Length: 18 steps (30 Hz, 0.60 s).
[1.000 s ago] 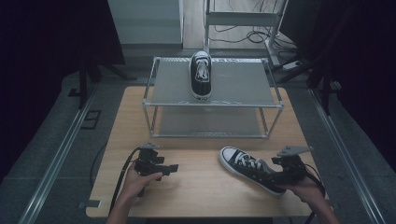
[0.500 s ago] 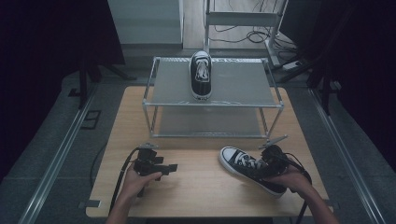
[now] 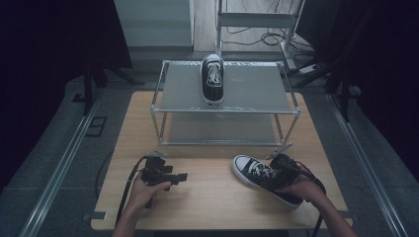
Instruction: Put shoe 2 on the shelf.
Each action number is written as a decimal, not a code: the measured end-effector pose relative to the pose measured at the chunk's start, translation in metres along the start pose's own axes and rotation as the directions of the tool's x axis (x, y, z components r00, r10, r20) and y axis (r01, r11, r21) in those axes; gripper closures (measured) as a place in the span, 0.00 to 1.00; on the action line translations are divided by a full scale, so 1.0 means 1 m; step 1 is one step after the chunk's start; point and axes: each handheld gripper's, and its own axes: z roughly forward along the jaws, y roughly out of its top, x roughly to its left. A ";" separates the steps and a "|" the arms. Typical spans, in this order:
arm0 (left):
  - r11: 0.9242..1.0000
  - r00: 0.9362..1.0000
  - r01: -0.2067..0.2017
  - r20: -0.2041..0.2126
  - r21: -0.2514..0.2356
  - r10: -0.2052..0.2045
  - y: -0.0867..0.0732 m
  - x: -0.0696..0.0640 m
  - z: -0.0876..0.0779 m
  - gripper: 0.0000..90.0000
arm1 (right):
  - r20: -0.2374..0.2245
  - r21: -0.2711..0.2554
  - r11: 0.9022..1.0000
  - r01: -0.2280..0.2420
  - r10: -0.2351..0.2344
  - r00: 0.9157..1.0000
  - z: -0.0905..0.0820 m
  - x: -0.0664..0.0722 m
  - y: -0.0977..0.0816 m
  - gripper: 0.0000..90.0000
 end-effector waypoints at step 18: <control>1.000 1.000 0.013 -0.001 -0.003 -0.013 -0.001 0.004 -0.001 0.24 | -0.040 0.107 0.994 0.002 0.002 0.999 0.013 -0.001 0.005 0.14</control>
